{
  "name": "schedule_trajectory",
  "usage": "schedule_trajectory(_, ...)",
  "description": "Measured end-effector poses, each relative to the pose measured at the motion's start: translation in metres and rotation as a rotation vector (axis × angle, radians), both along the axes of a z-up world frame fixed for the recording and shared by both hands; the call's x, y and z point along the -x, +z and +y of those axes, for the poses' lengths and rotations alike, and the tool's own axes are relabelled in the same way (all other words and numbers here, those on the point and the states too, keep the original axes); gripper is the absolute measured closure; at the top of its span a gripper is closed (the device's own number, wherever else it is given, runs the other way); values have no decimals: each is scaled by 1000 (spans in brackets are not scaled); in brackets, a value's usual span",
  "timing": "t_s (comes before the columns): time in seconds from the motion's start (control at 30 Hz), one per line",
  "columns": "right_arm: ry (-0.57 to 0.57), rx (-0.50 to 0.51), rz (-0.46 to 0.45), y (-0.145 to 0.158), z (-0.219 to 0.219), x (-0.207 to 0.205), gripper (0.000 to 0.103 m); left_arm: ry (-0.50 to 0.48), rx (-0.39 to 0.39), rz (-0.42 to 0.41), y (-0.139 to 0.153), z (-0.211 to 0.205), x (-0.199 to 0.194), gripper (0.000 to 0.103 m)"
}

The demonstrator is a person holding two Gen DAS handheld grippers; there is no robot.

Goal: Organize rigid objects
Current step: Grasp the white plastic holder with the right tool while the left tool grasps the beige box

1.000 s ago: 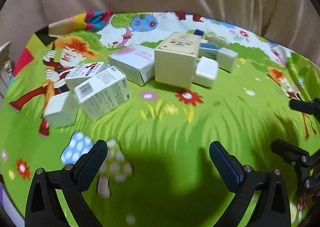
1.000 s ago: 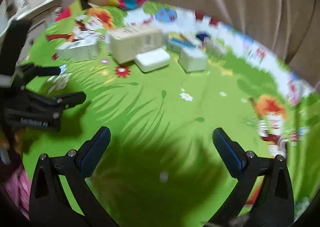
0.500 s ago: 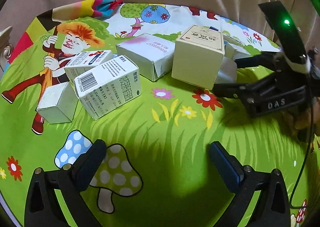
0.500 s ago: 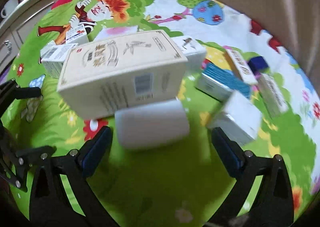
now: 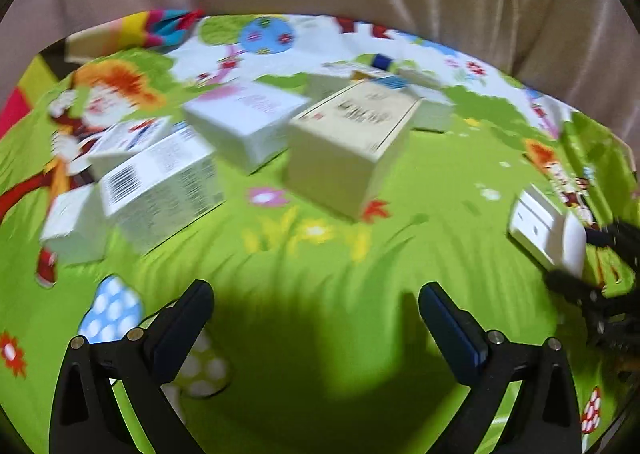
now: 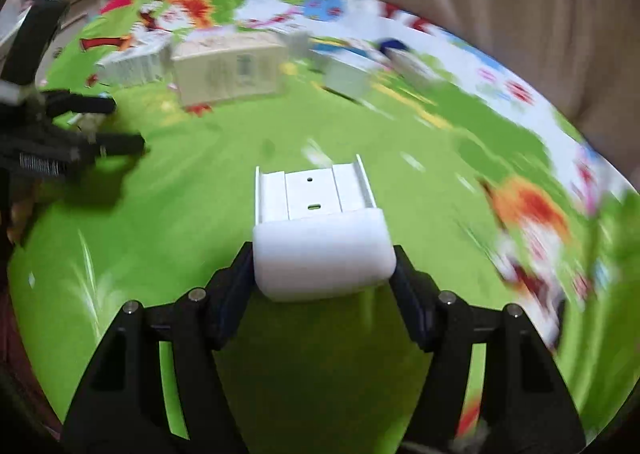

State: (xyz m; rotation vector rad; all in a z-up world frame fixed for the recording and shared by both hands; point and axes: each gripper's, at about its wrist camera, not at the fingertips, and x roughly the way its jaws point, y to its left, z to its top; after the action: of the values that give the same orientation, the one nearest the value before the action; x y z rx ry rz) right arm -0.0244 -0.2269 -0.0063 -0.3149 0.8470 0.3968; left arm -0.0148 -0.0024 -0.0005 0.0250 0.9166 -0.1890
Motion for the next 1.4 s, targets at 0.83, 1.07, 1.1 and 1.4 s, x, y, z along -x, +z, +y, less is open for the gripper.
schedule_trajectory(0.83,-97,-148,73,-3,-30,10,13,-114,-49,-26,8,-59,36,20)
schedule_trajectory(1.07,-84,-112,81,-5,-25,5,9,-111,-67,-9,0,-58,23,14)
schedule_trajectory(1.1,-84,-111,84,-6,-25,3,7,-108,-69,-5,-1,-58,22,11)
schedule_trajectory(1.4,-88,-107,79,-6,-23,-3,7,-80,-72,11,-4,-58,12,1)
